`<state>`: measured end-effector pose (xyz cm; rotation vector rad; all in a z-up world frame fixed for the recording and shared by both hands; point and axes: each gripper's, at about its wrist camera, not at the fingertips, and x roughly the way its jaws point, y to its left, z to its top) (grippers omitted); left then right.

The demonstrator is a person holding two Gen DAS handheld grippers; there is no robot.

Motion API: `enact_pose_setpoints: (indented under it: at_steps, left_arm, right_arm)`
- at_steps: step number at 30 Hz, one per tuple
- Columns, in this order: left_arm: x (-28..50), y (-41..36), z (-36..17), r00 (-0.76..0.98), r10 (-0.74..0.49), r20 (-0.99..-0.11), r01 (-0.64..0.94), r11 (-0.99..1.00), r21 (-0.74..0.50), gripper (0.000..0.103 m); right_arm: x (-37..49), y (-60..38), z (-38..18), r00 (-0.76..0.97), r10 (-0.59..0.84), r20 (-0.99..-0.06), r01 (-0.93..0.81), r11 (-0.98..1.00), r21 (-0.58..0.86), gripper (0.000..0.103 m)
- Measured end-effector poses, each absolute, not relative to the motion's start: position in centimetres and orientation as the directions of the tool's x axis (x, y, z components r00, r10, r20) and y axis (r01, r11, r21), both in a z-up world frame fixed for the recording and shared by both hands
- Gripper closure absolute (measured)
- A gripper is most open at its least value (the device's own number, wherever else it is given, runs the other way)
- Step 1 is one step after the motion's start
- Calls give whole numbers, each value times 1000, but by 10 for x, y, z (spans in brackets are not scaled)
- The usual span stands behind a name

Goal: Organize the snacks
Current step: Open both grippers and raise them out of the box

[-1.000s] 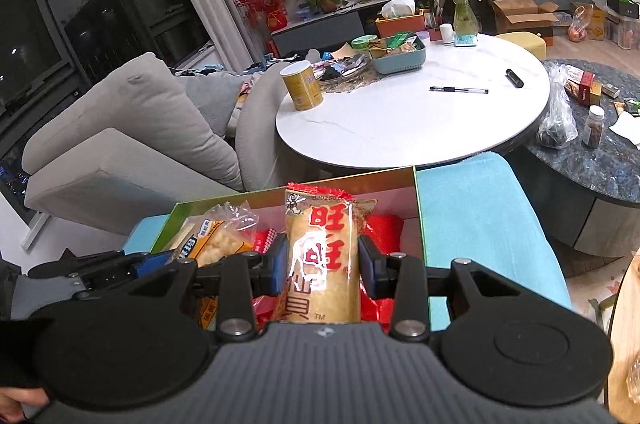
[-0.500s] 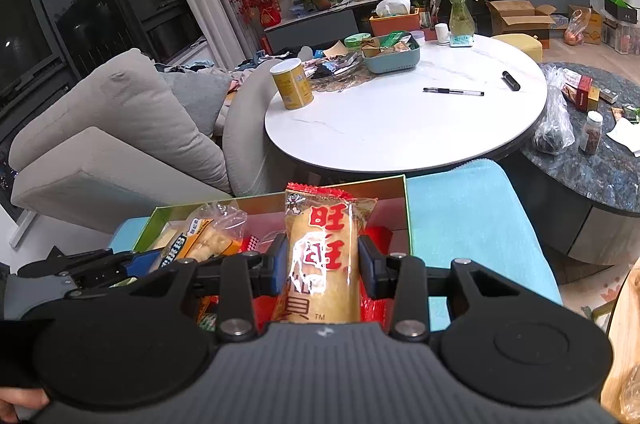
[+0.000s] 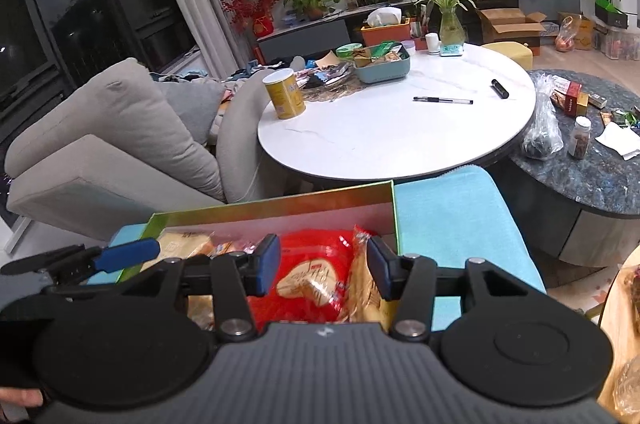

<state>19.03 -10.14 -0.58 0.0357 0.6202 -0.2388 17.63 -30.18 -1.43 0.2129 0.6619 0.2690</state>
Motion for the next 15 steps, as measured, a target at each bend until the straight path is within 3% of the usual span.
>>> enact_pose_setpoints:
  at_steps: [7,15]
  left_arm:
    - [152,-82,2,799,-205,-565,234,972,-22,30]
    - [99,-61,-1,788,-205,-580,237,971,-20,29]
  right_arm:
    - [144,-304,-6,753,338,-565,-210,937,281,44]
    - [105,-290,-7,731,352,-584,-254,935,246,44]
